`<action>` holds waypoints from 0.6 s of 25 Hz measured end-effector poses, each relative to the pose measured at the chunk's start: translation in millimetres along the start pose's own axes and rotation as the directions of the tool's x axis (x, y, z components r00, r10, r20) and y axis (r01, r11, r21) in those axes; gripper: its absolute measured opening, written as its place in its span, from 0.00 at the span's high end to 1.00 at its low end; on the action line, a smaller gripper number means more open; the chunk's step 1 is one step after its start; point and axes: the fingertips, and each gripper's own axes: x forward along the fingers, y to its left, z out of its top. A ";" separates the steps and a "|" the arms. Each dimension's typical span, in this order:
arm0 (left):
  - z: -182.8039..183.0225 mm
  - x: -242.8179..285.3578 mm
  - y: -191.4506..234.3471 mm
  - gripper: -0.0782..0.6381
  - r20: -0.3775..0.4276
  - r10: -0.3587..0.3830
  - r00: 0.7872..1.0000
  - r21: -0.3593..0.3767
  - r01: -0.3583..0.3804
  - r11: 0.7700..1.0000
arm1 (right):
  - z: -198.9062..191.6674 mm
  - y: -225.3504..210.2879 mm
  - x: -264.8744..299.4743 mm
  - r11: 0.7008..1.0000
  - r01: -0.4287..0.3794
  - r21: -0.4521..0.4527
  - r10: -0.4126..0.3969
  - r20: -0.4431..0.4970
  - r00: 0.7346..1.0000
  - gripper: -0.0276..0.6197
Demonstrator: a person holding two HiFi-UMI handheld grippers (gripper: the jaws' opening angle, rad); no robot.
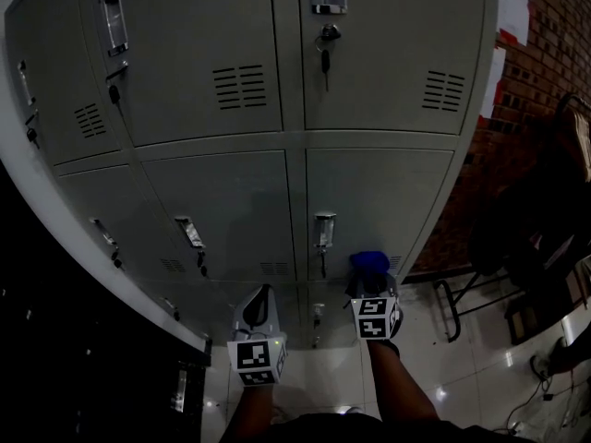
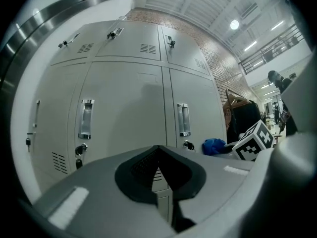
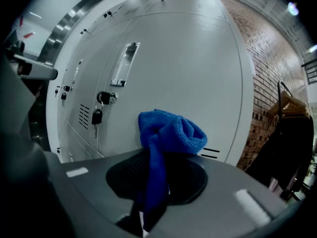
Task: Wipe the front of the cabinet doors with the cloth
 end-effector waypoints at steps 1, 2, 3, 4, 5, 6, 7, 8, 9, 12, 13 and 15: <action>0.3 -2.2 5.0 0.87 0.001 0.007 1.000 0.001 -0.007 1.000 | 1.3 7.2 0.8 1.000 -0.012 -0.005 0.012 0.000 1.000 0.84; 0.8 -4.0 9.4 0.87 0.003 0.013 1.000 0.001 -0.013 1.000 | 3.6 15.1 1.6 1.000 -0.025 -0.012 0.025 0.001 1.000 0.84; 1.3 -5.6 13.2 0.87 0.004 0.018 1.000 0.001 -0.018 1.000 | 6.3 23.5 2.4 0.999 -0.039 -0.020 0.039 0.003 0.999 0.84; 1.7 -7.1 16.4 0.87 0.004 0.022 1.000 0.000 -0.022 1.000 | 8.9 32.1 3.3 0.998 -0.053 -0.028 0.053 0.004 0.999 0.84; 1.9 -8.6 19.4 0.87 0.005 0.025 1.000 0.000 -0.025 1.000 | 11.4 40.8 4.5 0.997 -0.068 -0.036 0.068 0.006 0.998 0.84; 2.4 -10.1 22.4 0.87 0.006 0.028 1.000 -0.001 -0.028 1.000 | 14.1 49.8 5.7 0.995 -0.085 -0.045 0.085 0.008 0.996 0.84; 3.0 -11.6 25.5 0.87 0.008 0.031 0.999 -0.002 -0.031 1.000 | 17.1 58.9 7.0 0.993 -0.103 -0.054 0.103 0.010 0.995 0.84; 3.6 -13.2 28.5 0.87 0.010 0.035 0.999 -0.002 -0.035 0.999 | 20.1 67.9 8.3 0.991 -0.119 -0.064 0.120 0.012 0.993 0.84; 4.1 -14.8 31.2 0.87 0.012 0.038 0.999 -0.001 -0.038 0.999 | 22.9 76.5 9.2 0.988 -0.135 -0.072 0.136 0.013 0.991 0.84; 5.1 -19.4 37.7 0.87 0.019 0.045 0.999 0.000 -0.045 0.999 | 28.1 96.7 11.4 0.981 -0.172 -0.087 0.174 0.011 0.985 0.84; 5.6 -20.6 39.7 0.87 0.022 0.046 0.999 0.001 -0.046 0.999 | 29.4 101.1 12.1 0.980 -0.181 -0.088 0.182 0.010 0.983 0.84; 7.4 -23.7 44.0 0.87 0.026 0.051 0.998 0.003 -0.052 0.999 | 31.7 107.3 13.1 0.978 -0.190 -0.089 0.191 0.008 0.982 0.84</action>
